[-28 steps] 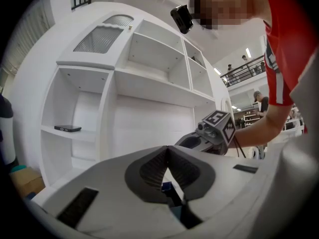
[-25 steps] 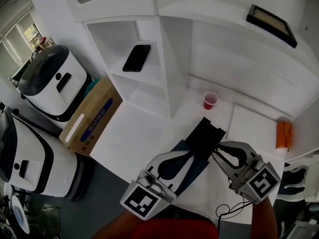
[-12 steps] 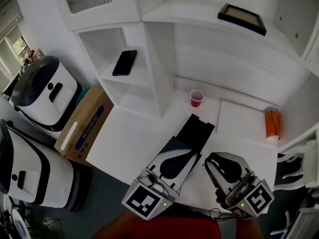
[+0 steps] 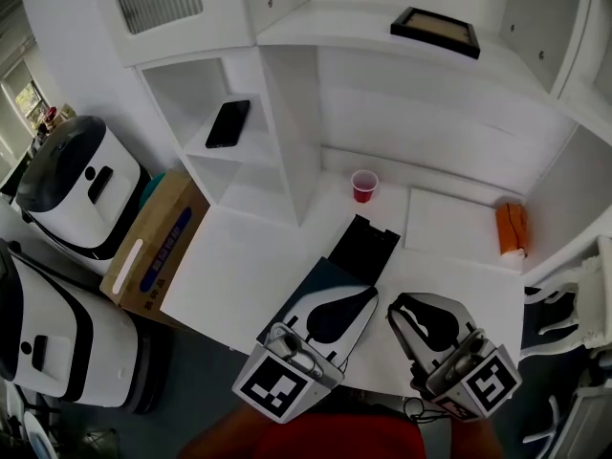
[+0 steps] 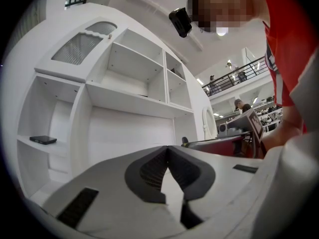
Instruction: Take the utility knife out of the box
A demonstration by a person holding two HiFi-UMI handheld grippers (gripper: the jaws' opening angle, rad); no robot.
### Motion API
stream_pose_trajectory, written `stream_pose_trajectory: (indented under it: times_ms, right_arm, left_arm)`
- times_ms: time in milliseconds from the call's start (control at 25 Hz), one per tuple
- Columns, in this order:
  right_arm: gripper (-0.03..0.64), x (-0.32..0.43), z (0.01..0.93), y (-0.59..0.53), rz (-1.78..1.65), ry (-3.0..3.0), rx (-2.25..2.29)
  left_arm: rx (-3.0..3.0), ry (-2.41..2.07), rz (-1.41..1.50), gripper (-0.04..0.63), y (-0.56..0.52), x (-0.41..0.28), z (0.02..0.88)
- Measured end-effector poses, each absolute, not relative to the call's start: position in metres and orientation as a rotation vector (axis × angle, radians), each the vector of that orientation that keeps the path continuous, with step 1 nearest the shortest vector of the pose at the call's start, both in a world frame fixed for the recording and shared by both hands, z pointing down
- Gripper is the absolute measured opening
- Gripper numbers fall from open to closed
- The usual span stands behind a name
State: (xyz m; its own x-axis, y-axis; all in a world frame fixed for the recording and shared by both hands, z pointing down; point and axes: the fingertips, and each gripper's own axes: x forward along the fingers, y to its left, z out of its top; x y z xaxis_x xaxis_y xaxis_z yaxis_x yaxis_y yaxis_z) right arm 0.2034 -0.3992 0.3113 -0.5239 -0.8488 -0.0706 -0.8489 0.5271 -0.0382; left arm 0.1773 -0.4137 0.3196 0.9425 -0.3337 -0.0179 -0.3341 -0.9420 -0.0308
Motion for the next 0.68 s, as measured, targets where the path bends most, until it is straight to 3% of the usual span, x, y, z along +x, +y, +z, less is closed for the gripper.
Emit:
stream_pose_trajectory:
  times_ms: [680]
  right_arm:
    - [0.086, 0.208, 0.3, -0.391, 0.02, 2.656, -1.477]
  left_arm:
    - [-3.058, 0.537, 0.01, 0.006, -0.403, 0.178, 0.316]
